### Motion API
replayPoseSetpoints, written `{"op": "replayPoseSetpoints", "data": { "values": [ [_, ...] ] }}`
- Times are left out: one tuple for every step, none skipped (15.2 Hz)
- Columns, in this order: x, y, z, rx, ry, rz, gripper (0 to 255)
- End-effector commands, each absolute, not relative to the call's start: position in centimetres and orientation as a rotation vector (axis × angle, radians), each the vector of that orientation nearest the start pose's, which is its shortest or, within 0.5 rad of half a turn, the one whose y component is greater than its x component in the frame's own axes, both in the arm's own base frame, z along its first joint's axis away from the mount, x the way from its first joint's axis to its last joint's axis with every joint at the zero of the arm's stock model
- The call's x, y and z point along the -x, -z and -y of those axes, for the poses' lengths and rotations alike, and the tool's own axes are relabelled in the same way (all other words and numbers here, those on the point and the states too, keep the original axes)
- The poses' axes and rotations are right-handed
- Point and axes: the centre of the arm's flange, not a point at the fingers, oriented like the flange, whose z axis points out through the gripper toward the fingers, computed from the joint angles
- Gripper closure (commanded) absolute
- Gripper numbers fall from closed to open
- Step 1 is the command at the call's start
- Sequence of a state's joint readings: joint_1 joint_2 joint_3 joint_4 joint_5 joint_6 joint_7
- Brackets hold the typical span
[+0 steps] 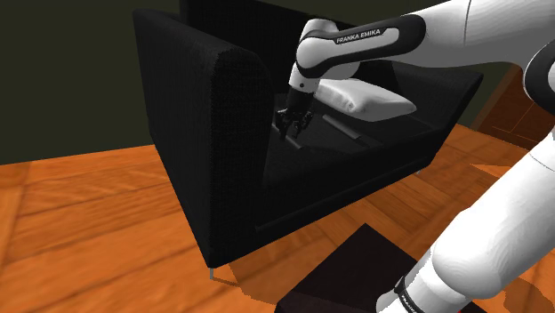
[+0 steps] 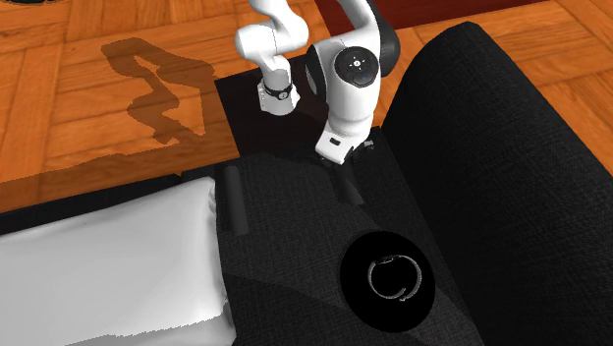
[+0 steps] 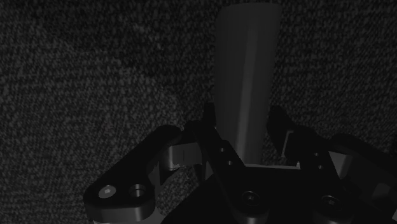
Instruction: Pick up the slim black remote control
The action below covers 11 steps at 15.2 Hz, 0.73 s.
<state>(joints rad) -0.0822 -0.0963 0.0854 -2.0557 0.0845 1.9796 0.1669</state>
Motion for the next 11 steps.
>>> {"op": "replayPoseSetpoints", "data": {
  "values": [
    [-52.9, -47.9, -0.9, 3.055, 0.016, -0.3, 255],
    [-52.8, -47.9, -0.9, 3.055, 0.016, -0.3, 255],
    [-52.9, -47.9, -0.9, 3.055, 0.016, -0.3, 255],
    [-52.9, -47.9, -0.9, 3.055, 0.016, -0.3, 255],
    [-52.9, -48.5, -0.9, 3.055, 0.016, -0.3, 255],
    [-52.8, -49.0, -0.9, 3.055, 0.016, -0.3, 255],
    [-52.9, -49.5, -0.9, 3.055, 0.016, -0.3, 255],
    [-52.9, -50.0, -0.9, 3.055, 0.016, -0.3, 255],
    [-52.9, -50.6, -0.9, 3.055, 0.016, -0.3, 255],
    [-52.9, -51.1, -0.9, 3.055, 0.016, -0.3, 255],
    [-52.9, -51.6, -0.9, 3.055, 0.016, -0.3, 255]
  ]
}}
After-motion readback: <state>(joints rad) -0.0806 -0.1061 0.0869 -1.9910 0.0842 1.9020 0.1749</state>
